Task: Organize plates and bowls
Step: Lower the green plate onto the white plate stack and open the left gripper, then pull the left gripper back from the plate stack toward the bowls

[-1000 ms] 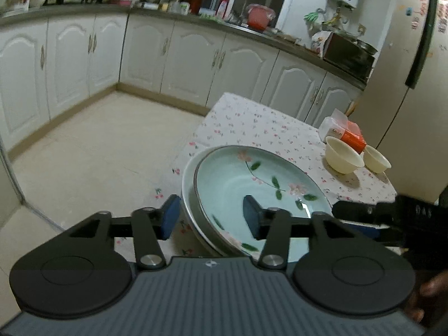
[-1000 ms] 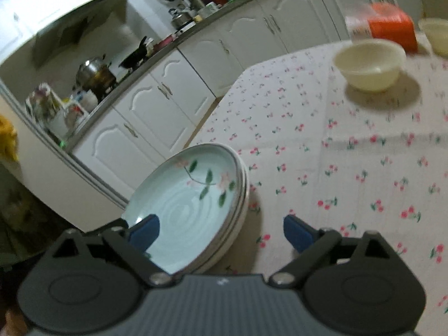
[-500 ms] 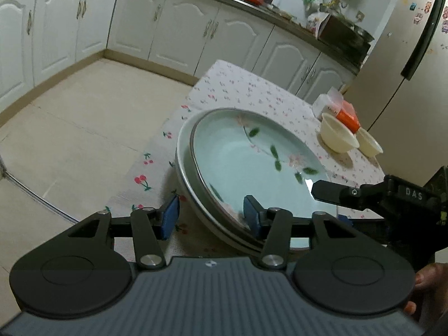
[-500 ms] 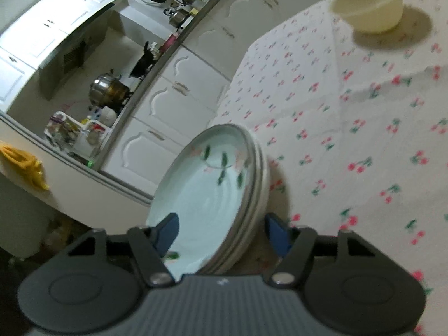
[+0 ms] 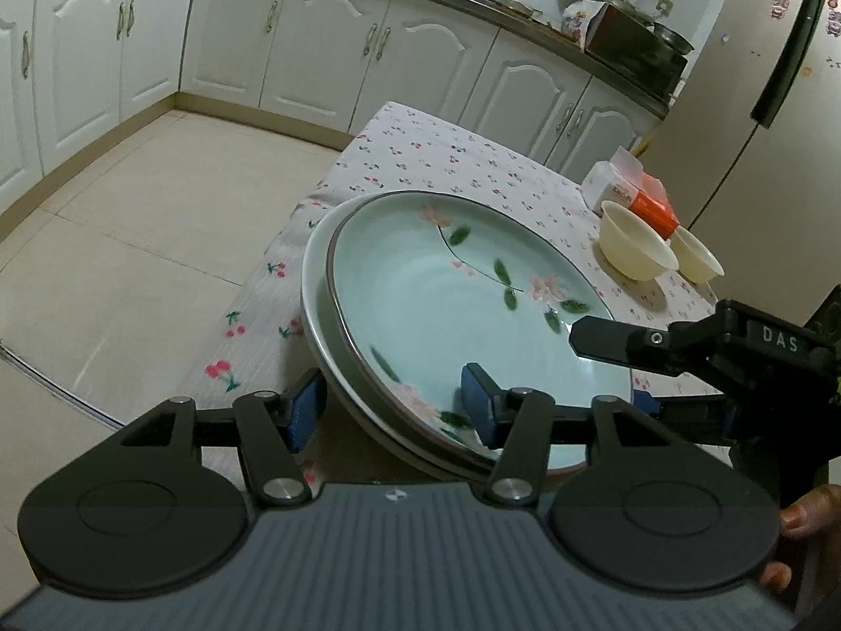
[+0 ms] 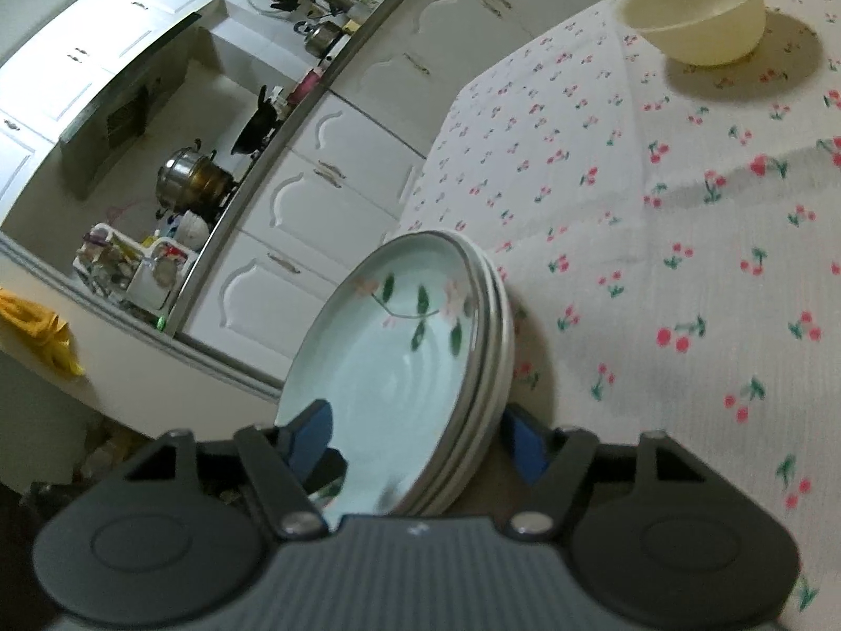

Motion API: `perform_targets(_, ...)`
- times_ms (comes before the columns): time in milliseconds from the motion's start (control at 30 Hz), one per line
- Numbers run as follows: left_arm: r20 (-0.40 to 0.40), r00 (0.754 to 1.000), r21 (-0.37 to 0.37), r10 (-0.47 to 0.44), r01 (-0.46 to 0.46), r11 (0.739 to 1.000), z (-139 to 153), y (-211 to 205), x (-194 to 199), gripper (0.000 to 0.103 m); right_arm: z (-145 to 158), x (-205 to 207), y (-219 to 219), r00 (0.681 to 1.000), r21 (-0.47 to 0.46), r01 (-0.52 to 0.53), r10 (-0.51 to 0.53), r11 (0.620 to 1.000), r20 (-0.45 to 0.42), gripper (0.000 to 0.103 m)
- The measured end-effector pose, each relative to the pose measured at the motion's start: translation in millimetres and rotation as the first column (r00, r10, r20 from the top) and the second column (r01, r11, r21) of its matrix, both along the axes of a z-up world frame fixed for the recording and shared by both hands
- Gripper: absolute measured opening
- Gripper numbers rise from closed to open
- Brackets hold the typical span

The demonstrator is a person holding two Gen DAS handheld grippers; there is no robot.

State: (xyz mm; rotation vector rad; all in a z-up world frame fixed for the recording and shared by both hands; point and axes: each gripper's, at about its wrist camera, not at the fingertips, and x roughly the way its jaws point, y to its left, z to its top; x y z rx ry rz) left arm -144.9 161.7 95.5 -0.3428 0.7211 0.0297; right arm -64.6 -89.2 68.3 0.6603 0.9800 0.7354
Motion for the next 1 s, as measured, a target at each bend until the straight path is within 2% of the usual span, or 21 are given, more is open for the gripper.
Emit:
perform_targets(167, -0.008, 1.0, -0.004, -0.001, 0.001, 1.0, 0.1, 1.2, 11.6, 0.065, 2.8, 10.5, 5.1, 1.0, -0.038, 0.02, -0.02, 0.999, 0.013, 0.072)
perform_targets(400, 0.001, 1.0, -0.012, 0.019, -0.019, 1.0, -2.2, 6.8, 19.8, 0.064, 1.1, 29.7, 9.2, 0.999, -0.036, 0.044, -0.044, 0.998, 0.01, 0.073)
perform_targets(500, 0.01, 1.0, -0.011, 0.03, -0.029, 1.0, -3.6, 5.9, 17.7, 0.065, 1.0, 32.5, 14.5, 0.999, -0.031, 0.031, -0.031, 0.999, 0.016, 0.078)
perform_targets(600, 0.019, 0.999, -0.012, 0.025, -0.025, 1.0, -5.1, 7.0, 13.7, 0.067, 1.5, 31.0, 19.3, 0.999, -0.027, 0.007, -0.006, 1.0, 0.038, 0.086)
perform_targets(767, 0.01, 0.998, -0.018, 0.056, -0.056, 0.998, -3.6, 8.9, 4.8, 0.076, -0.8, 26.2, 10.4, 0.999, -0.003, 0.009, -0.009, 1.0, 0.037, 0.088)
perform_targets(833, 0.014, 0.998, -0.017, 0.068, -0.068, 0.998, -2.3, 9.3, -1.0, 0.084, 1.7, 19.9, 0.6, 0.999, -0.024, 0.029, -0.028, 0.999, 0.047, 0.089)
perform_targets(867, 0.02, 0.997, -0.016, 0.075, -0.075, 0.997, -1.1, 10.3, -3.7, 0.084, 3.1, 15.6, -6.3, 0.998, -0.035, 0.044, -0.042, 0.998, 0.05, 0.09)
perform_targets(933, 0.039, 0.996, -0.006, 0.083, -0.082, 0.997, 2.2, 7.5, -10.7, 0.085, 7.7, 5.4, -19.1, 0.995, -0.052, 0.078, -0.075, 0.996, 0.062, 0.1)
perform_targets(1000, 0.05, 0.995, 0.016, 0.086, -0.087, 0.996, 7.1, 3.4, -18.8, 0.088, 14.6, -6.1, -33.4, 0.99, -0.082, 0.101, -0.092, 0.991, 0.105, 0.1)
